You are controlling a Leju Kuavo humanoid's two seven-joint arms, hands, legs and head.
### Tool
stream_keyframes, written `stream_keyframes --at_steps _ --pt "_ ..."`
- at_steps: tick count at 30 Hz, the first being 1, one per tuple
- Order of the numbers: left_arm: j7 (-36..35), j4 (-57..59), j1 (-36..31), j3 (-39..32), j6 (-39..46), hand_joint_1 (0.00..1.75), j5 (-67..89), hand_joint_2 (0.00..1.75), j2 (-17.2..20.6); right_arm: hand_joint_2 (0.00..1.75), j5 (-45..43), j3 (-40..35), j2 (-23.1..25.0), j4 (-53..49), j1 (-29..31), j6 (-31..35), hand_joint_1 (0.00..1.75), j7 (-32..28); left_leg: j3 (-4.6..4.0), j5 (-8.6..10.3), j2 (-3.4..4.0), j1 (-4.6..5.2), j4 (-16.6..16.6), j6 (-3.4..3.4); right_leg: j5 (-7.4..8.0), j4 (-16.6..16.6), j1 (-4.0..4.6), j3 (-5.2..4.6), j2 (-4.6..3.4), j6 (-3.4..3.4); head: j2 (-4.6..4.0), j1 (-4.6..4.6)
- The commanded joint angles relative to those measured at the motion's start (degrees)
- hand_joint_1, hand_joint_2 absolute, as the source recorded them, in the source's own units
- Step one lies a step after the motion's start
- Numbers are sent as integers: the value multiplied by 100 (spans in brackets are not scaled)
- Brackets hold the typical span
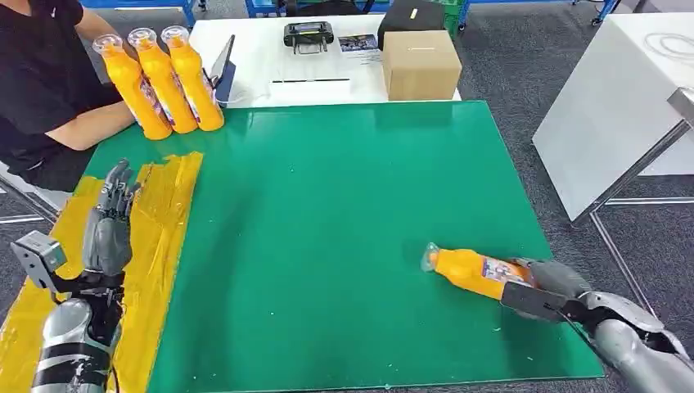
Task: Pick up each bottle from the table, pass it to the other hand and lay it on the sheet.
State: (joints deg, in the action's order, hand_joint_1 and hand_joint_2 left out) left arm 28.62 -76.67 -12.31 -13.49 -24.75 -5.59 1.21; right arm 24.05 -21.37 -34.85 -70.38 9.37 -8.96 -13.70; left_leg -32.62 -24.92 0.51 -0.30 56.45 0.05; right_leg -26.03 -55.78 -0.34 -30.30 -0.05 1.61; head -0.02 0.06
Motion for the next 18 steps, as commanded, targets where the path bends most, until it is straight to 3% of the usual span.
stream_keyframes --at_steps 1,5,11,18 --pt "-965 -299 229 865 365 0 -908 175 -521 175 -467 143 3293 -43 650 710 175 -181 19 -4 66 -21 -7 9 15 9 24 -5 -67 -12 0 -11" --pt "-1103 -567 424 1207 535 0 -1119 175 -512 175 -500 -70 3412 -344 692 669 175 -32 -2 0 3 -23 8 5 -2 -11 16 -19 -14 -5 0 -13" --pt "-1087 -536 419 1272 536 0 -1167 175 -394 175 -600 -68 3357 -301 670 592 175 -208 -8 1 -14 -20 5 1 -5 -9 14 -12 8 1 0 -13" --pt "-1100 -785 616 1842 607 0 -1147 175 -437 175 -626 -1002 4163 67 1174 591 175 -36 -19 -4 11 -2 8 4 -1 -13 4 -29 -18 -4 0 -11"
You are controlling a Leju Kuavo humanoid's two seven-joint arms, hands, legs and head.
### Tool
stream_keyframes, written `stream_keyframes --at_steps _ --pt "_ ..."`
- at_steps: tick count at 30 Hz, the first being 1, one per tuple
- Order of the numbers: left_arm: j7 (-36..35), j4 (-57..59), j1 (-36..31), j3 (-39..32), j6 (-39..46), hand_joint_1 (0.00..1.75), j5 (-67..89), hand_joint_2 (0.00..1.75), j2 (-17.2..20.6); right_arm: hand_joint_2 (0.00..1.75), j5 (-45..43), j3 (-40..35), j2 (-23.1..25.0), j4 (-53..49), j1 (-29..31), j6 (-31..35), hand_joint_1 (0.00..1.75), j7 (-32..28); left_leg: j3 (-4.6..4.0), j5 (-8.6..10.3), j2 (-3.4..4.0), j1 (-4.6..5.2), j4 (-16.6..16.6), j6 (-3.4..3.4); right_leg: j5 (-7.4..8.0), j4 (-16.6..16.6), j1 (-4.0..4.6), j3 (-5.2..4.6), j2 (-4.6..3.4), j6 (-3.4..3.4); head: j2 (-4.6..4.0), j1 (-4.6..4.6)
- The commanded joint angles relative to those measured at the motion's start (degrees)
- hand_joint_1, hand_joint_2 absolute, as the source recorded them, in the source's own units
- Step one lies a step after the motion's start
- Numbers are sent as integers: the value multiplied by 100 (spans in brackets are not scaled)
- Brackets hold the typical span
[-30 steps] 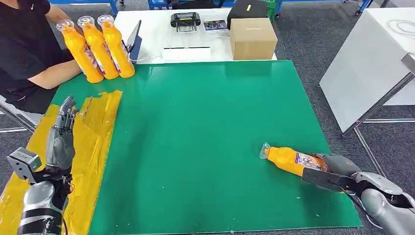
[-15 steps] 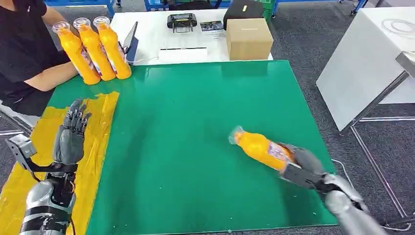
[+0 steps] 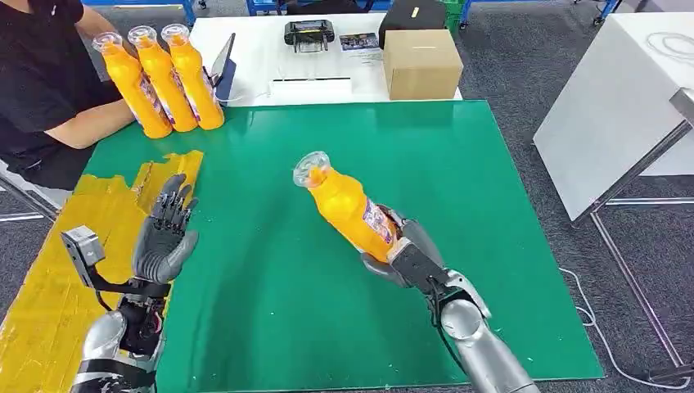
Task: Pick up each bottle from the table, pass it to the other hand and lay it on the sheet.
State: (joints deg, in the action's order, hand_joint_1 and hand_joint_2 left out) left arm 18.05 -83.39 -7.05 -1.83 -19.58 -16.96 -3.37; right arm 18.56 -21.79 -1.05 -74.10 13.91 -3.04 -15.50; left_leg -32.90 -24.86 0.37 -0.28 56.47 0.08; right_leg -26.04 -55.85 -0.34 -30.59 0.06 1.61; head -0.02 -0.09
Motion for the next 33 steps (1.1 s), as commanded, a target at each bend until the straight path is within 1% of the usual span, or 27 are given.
stream_keyframes --at_steps 1,4,6,10,13,14,16,21,23,24,29,30,32,33 --pt "-43 -178 155 704 99 0 -30 175 19 175 -89 -1088 813 508 761 5 175 144 7 -6 20 -5 3 2 1 -2 5 -2 -22 -5 0 2" --pt "-35 -370 415 792 58 0 -42 175 23 175 -103 -1351 907 637 770 36 175 154 22 -12 18 -11 -1 2 -3 7 6 15 -20 -5 0 4" --pt "-26 -414 506 868 19 0 -74 175 19 175 -123 -1518 940 745 799 67 175 169 15 -7 17 -5 -4 -1 -1 5 0 7 -19 -1 0 4" --pt "-25 -414 512 878 10 0 -88 175 20 175 -125 -1550 945 773 812 66 175 173 16 -9 6 -7 0 -3 -5 5 2 13 -7 0 0 4" --pt "-24 -388 487 888 7 0 -90 175 20 175 -136 -1558 948 813 831 79 175 175 -2 -1 2 0 -3 -2 0 3 -3 -6 -4 0 0 2" --pt "-24 -388 487 888 7 0 -90 175 20 175 -136 -1558 948 813 831 79 175 175 6 -4 3 -5 -1 -3 -1 7 2 5 -5 0 0 4" --pt "-79 -321 463 954 -66 0 -173 175 -19 175 -77 -1741 1057 1050 906 62 175 226 -1 -1 1 -1 -2 -2 -1 4 -4 -3 -2 -1 0 4" --pt "-135 -115 360 1241 -189 0 -343 175 -53 175 30 -2249 1460 1846 1136 135 175 279 17 -7 10 -8 -5 1 -2 10 2 13 -13 -6 0 2" --pt "-155 -62 296 1327 -226 0 -453 175 -35 175 21 -2393 1495 2085 1195 157 175 291 7 -2 2 -2 -5 -1 -3 6 -4 2 -3 -3 0 4" --pt "-163 -30 246 1354 -230 0 -502 175 -35 175 15 -2438 1494 2222 1223 169 175 296 20 -8 1 -9 -5 0 -6 11 3 17 -4 -5 0 2" --pt "-243 46 201 1468 -317 0 -783 175 -1 175 -27 -2486 1459 2683 1283 185 175 279 6 1 -8 -2 -7 -3 -2 9 -5 1 7 0 0 2" --pt "-261 72 191 1482 -356 0 -893 175 1 175 -15 -2521 1473 2809 1318 180 175 260 15 -1 -11 -7 -7 -5 -2 15 0 14 10 0 0 4" --pt "-359 135 158 1493 -455 0 -1120 175 12 175 -14 -2555 1521 2935 1341 163 175 239 2 2 -5 -2 -5 -3 0 8 -5 -3 5 0 0 4" --pt "-356 192 89 1504 -453 0 -1125 175 -6 175 12 -2626 1585 3019 1370 128 175 237 8 0 -10 -5 -5 -4 -1 12 -2 6 8 -1 0 5"
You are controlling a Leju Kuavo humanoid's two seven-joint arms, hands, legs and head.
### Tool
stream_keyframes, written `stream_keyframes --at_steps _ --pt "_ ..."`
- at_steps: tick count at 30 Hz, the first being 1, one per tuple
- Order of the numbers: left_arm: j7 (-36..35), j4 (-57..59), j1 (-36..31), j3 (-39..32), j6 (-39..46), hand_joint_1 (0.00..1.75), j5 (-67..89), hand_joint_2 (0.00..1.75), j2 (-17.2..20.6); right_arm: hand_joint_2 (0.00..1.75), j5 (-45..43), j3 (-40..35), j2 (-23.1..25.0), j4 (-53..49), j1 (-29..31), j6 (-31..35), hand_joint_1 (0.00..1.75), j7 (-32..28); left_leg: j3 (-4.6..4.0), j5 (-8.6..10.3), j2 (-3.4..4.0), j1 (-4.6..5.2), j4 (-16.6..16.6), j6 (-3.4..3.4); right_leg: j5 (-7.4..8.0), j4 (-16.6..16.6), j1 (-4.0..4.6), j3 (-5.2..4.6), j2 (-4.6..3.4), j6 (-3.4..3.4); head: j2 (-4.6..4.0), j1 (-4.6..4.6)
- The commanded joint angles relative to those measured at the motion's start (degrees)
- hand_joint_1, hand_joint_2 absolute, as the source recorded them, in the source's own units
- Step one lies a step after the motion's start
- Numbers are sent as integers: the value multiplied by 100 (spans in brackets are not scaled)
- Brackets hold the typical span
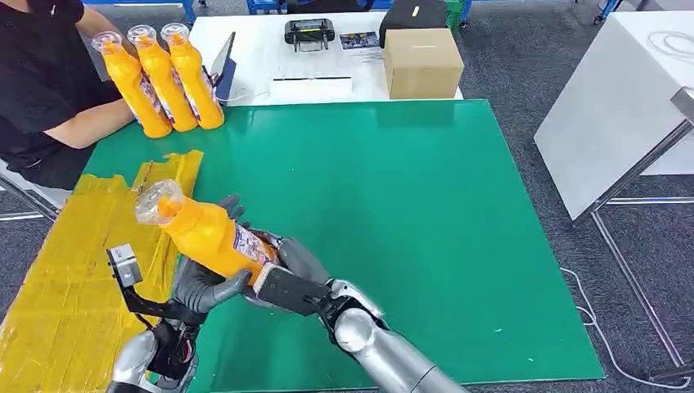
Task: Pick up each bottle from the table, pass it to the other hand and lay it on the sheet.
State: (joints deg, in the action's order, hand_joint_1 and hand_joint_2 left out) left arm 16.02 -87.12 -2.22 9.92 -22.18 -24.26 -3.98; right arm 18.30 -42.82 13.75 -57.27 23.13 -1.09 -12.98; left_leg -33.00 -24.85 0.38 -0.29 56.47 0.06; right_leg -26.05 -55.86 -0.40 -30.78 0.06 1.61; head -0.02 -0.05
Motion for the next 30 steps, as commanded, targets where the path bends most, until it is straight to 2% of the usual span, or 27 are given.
stream_keyframes --at_steps 1,10,11,12,15,16,17,18,30 --pt "-150 583 -424 330 -189 0 -403 175 35 175 50 -560 142 1375 459 -83 175 -17 24 -2 -14 -9 -5 -2 -1 16 9 34 11 -2 0 0" --pt "-87 731 -690 248 50 0 -408 175 -72 175 173 -1190 493 1938 430 -153 175 3 12 -1 -19 -4 -2 0 -5 7 3 15 18 -2 0 0" --pt "-79 734 -700 227 65 89 -408 175 -81 175 183 -1219 506 1969 421 -149 175 0 19 -3 -26 -10 -1 0 -7 12 10 26 24 -3 0 -2" --pt "-72 737 -701 191 77 157 -413 175 -97 175 188 -1263 524 2028 433 -138 175 -6 16 -2 -21 -10 -3 0 -5 13 9 21 19 -3 0 -2" --pt "-73 732 -697 191 77 157 -413 175 -104 175 188 -1265 520 2036 443 -139 175 -7 8 1 -18 -3 -1 -1 -4 6 2 9 17 -1 0 -4" --pt "-73 732 -697 191 77 157 -413 175 -104 175 188 -1265 520 2036 443 -139 175 -7 25 -8 -32 -15 4 -2 -9 15 15 37 28 -2 0 0" --pt "-73 732 -697 191 77 157 -413 175 -104 175 188 -1265 520 2036 443 -139 175 -7 9 -1 -25 -8 1 -1 -5 9 8 15 24 -1 0 -2" --pt "-63 726 -685 178 77 175 -415 175 -113 175 188 -1267 515 2042 461 -137 175 -8 16 -4 -31 -11 3 -2 -8 12 11 26 29 -2 0 -2" --pt "19 698 -709 59 57 175 -356 175 -137 175 175 -1268 498 2142 514 -75 175 -39 13 -3 -25 -11 1 -1 -7 12 10 21 26 -2 0 -2"
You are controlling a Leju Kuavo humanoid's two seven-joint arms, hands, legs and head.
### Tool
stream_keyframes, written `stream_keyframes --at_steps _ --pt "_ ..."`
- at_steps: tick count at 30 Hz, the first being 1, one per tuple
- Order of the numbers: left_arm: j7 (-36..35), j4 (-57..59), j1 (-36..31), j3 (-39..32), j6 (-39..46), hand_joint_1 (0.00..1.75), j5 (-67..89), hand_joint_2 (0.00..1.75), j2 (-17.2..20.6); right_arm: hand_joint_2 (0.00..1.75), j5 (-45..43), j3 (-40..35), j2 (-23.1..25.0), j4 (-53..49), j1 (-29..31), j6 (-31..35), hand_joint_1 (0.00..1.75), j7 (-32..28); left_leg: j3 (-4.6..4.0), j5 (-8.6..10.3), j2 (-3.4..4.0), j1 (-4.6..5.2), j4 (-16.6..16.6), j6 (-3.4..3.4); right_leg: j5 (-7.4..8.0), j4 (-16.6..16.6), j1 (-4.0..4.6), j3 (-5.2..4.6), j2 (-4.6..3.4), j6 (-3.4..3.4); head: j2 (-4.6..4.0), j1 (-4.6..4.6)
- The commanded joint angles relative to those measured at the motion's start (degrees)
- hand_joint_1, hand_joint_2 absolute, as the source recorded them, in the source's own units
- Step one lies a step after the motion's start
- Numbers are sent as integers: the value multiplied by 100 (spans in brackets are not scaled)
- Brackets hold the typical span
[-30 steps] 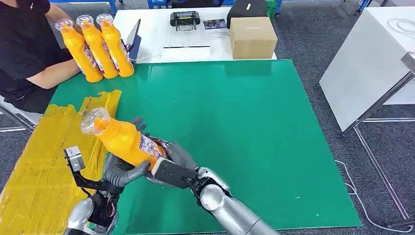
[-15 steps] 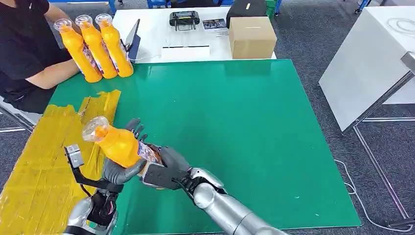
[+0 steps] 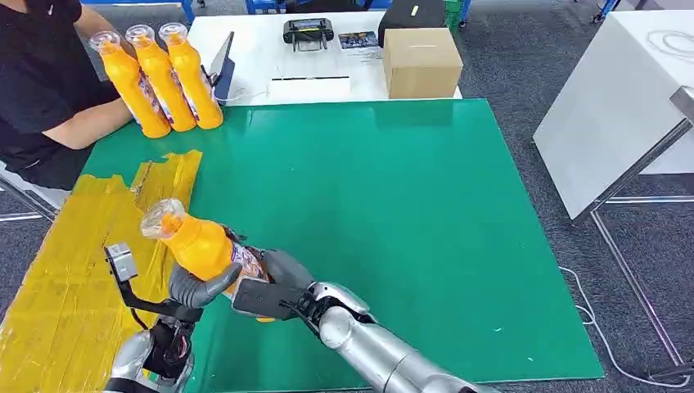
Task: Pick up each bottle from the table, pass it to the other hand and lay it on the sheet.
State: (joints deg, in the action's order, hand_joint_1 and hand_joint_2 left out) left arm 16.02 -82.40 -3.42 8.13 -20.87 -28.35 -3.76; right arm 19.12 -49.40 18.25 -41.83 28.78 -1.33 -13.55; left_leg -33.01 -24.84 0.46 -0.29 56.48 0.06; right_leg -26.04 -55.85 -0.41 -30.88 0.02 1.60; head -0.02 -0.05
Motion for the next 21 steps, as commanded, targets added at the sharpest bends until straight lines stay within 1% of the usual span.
stream_keyframes --at_steps 1,3,4,5,6,7,8,10,11,12,13,14,17,18,19,20,21 --pt "22 228 -591 238 -80 175 56 175 -154 175 92 -605 39 602 -45 -49 175 17 20 -6 -42 -14 1 -1 -11 14 14 41 38 -2 0 -2" --pt "117 196 -597 233 -64 175 196 175 -138 175 99 -565 0 595 -37 27 175 -5 7 0 -32 -8 0 -1 -6 9 8 20 29 -1 0 0" --pt "148 179 -586 232 -38 175 262 175 -136 175 113 -548 -26 583 -45 80 175 -10 25 -8 -47 -20 4 -2 -12 18 20 49 42 -2 0 -2" --pt "148 178 -587 230 -38 175 262 175 -135 175 113 -544 -37 584 -40 80 175 -10 12 -1 -39 -11 0 -2 -7 12 11 30 35 -1 0 0" --pt "148 176 -587 226 -38 175 262 175 -132 175 113 -540 -48 584 -34 80 175 -10 19 -3 -45 -15 1 -2 -9 17 15 40 41 -1 0 0" --pt "148 176 -587 226 -38 175 262 175 -132 175 113 -540 -48 584 -34 80 175 -10 4 3 -30 -5 -2 -1 -4 8 5 16 28 0 0 -2" --pt "148 176 -587 226 -38 175 262 175 -132 175 113 -540 -48 584 -34 80 175 -10 12 0 -39 -10 -1 -2 -7 14 10 29 36 -1 0 0" --pt "148 176 -587 226 -38 175 262 175 -132 175 113 -540 -48 584 -34 80 175 -10 7 1 -29 -6 -1 -1 -5 9 6 18 27 -1 0 0" --pt "148 176 -587 226 -38 175 262 175 -132 175 113 -540 -48 584 -34 80 175 -10 24 -7 -46 -19 3 -2 -11 18 19 49 42 -3 0 0" --pt "148 176 -587 226 -38 175 262 175 -132 175 113 -540 -48 584 -34 80 175 -10 10 0 -36 -8 -1 -1 -7 11 8 25 33 -2 0 -2" --pt "196 140 -570 217 -1 175 357 175 -129 175 119 -512 -64 529 -53 138 175 -11 18 -4 -44 -13 1 -1 -11 13 13 37 40 -3 0 0" --pt "264 103 -551 209 68 175 513 175 -102 175 103 -441 -114 467 -60 229 145 -15 8 0 -34 -8 0 -1 -7 10 8 22 32 -2 0 -2" --pt "264 103 -551 209 68 175 513 175 -102 175 103 -441 -114 467 -60 229 145 -15 8 0 -34 -8 0 -1 -7 10 8 22 32 -2 0 -2" --pt "264 104 -549 205 69 175 513 175 -98 175 102 -437 -126 467 -54 225 31 -15 9 0 -36 -9 0 -1 -7 10 9 24 33 -2 0 -2" --pt "365 45 -532 178 188 175 718 175 -73 175 124 -370 -179 375 -66 401 0 -28 14 -2 -41 -12 1 -1 -9 13 12 32 37 -3 0 -2" --pt "884 -208 -545 -331 1794 175 3191 175 146 175 257 480 -962 -1188 -339 653 0 83 9 0 -36 -8 -1 -1 -7 11 8 23 33 -1 0 0" --pt "984 -184 -590 -395 2129 175 3786 175 224 175 301 596 -1062 -1402 -371 615 0 86 20 -5 -46 -16 1 -1 -11 16 16 42 42 -2 0 -2"
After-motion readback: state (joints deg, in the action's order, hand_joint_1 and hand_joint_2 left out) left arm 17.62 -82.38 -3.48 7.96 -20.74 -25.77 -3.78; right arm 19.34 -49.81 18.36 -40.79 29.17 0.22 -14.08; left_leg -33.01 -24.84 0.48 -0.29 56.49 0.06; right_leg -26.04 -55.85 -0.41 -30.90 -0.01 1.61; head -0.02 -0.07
